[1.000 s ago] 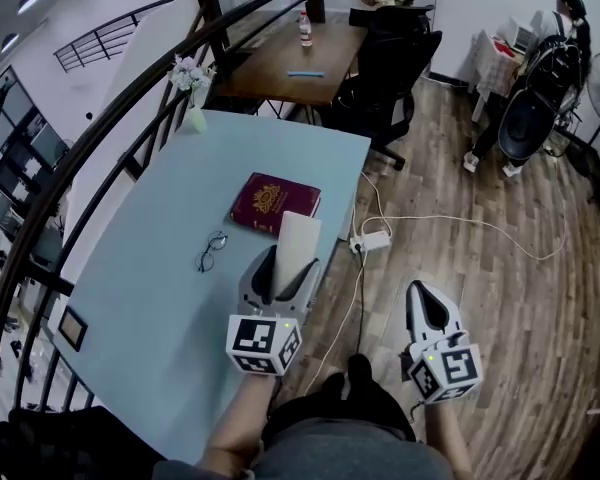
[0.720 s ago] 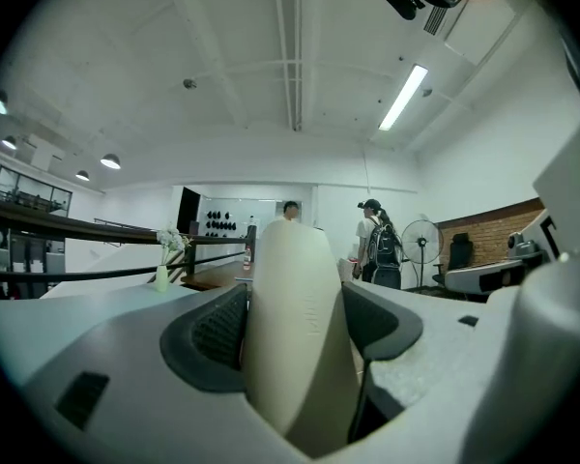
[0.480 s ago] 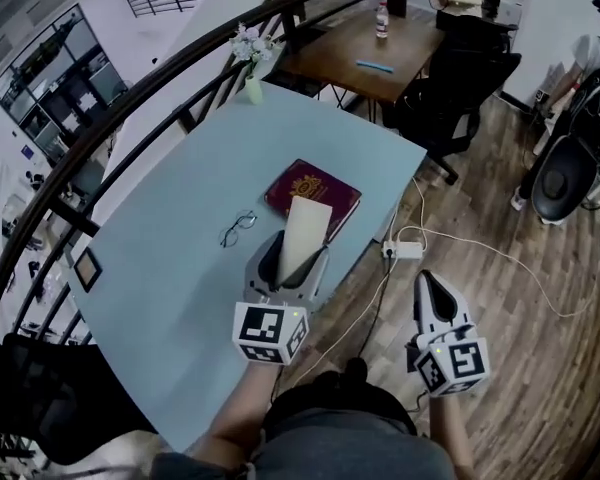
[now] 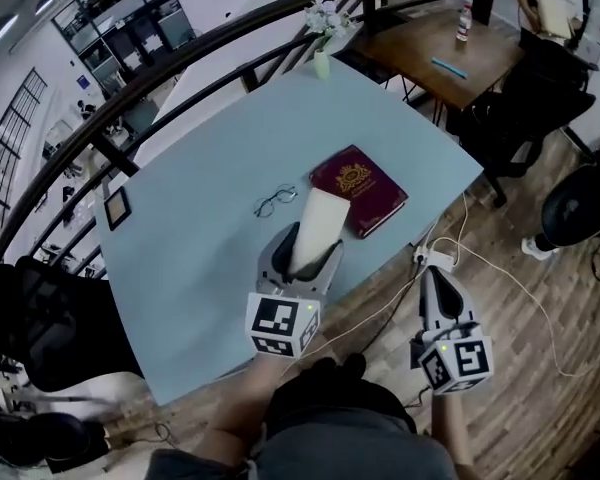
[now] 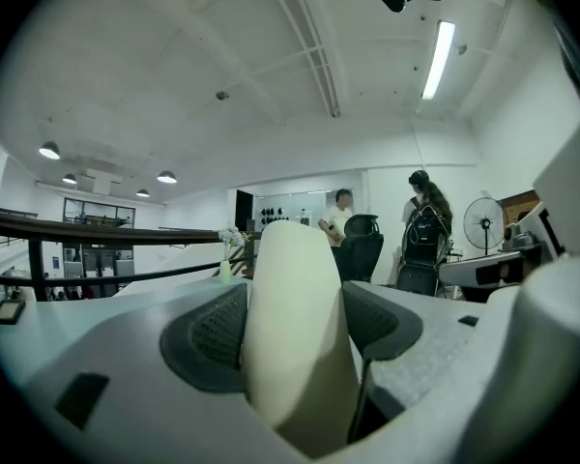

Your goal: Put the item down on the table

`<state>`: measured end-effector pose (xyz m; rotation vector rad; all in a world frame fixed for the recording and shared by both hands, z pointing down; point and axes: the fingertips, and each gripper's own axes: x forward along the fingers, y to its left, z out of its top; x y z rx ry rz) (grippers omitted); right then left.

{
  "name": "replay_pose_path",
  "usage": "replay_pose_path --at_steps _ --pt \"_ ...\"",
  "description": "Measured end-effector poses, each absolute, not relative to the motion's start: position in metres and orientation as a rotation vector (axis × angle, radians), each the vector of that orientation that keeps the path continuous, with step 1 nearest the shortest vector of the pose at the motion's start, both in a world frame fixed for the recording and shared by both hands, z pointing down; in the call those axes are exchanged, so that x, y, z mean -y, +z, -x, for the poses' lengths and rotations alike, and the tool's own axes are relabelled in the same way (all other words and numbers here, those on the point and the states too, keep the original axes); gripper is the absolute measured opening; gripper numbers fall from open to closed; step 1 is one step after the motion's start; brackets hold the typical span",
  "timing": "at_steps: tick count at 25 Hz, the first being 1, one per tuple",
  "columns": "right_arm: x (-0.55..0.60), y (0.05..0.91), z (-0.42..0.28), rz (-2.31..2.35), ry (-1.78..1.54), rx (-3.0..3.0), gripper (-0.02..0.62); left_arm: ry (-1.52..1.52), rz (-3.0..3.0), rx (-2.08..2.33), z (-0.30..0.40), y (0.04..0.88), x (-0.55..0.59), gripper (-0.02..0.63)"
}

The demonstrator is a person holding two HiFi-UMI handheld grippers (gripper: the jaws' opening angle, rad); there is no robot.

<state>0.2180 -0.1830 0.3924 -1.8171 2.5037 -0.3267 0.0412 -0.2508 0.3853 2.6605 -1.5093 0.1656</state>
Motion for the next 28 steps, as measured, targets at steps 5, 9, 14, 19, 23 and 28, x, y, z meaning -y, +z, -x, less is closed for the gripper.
replay_pose_path --at_steps 5,9,14,19,23,28 --pt "0.196 0.398 -0.204 1.729 -0.349 -2.58 0.003 0.205 -2.588 1.588 -0.027 0.402 0.256 0.31" --pt "0.202 0.403 -0.191 1.674 -0.365 -2.635 0.003 0.253 -2.525 1.639 -0.015 0.424 0.261 0.31" --pt "0.205 0.408 -0.183 1.651 -0.383 -2.669 0.003 0.341 -2.47 1.644 -0.007 0.457 0.27 0.31" --pt "0.204 0.41 -0.19 1.686 -0.395 -2.658 0.003 0.437 -2.442 1.613 -0.007 0.49 0.282 0.309" --pt "0.204 0.412 -0.195 1.721 -0.401 -2.644 0.003 0.529 -2.419 1.568 -0.01 0.516 0.292 0.31" --pt "0.203 0.412 -0.195 1.741 -0.403 -2.639 0.003 0.622 -2.384 1.538 -0.011 0.544 0.303 0.31"
